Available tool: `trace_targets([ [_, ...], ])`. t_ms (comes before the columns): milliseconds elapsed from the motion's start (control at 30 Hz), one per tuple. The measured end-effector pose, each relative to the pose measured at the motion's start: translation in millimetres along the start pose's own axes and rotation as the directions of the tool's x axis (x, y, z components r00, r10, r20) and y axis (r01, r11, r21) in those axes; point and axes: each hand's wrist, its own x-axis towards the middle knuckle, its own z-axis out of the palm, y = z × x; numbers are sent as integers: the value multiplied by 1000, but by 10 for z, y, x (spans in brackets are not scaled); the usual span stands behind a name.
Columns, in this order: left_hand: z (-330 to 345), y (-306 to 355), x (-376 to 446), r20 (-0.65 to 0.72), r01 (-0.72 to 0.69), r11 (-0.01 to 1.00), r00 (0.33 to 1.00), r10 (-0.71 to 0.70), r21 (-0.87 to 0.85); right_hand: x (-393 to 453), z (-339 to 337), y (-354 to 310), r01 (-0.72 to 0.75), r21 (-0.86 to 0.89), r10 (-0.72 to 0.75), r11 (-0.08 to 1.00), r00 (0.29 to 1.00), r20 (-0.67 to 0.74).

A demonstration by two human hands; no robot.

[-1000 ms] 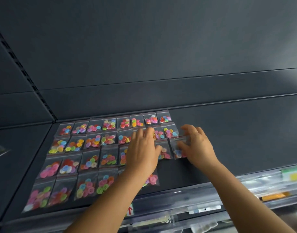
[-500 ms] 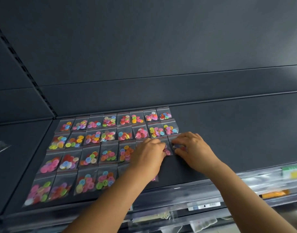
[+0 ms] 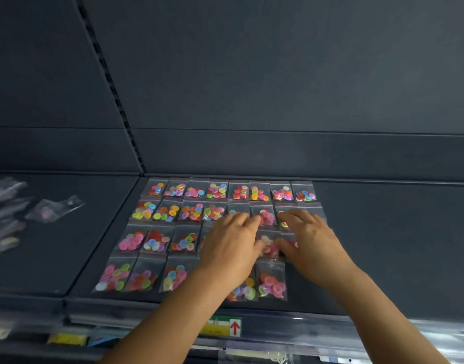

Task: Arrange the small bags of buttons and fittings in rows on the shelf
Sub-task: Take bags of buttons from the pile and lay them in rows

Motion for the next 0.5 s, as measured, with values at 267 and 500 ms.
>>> trace_targets([
  [267,-303,-978,-361,-34,188,981,982,-187,35,378,218,-929,163,-19,-162,986,984,72],
  [500,-602,-2056,-751,-73,250,968,966,-247,35,695,559,-2043,233,1,-232,972,968,99],
])
